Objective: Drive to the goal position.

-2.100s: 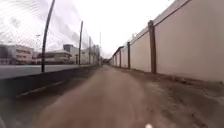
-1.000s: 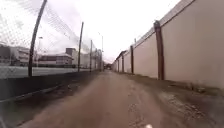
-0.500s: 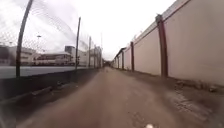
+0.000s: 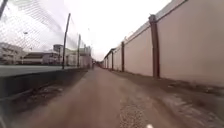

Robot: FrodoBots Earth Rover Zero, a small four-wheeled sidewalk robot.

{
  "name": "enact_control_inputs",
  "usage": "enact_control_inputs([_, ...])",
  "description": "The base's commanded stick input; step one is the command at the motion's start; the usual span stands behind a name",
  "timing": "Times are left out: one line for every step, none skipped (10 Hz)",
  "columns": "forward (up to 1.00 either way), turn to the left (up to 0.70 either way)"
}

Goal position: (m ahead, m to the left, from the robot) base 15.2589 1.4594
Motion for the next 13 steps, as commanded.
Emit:
enact_control_inputs([0.70,-0.05])
enact_control_inputs([0.70,-0.15])
enact_control_inputs([0.70,-0.29])
enact_control_inputs([0.70,-0.32])
enact_control_inputs([0.70,-0.28])
enact_control_inputs([0.70,-0.23])
enact_control_inputs([0.70,-0.18])
enact_control_inputs([0.70,-0.14])
enact_control_inputs([0.70,0.00])
enact_control_inputs([0.70,0.00])
enact_control_inputs([0.70,0.00])
enact_control_inputs([0.70,0.00])
enact_control_inputs([0.70,0.00])
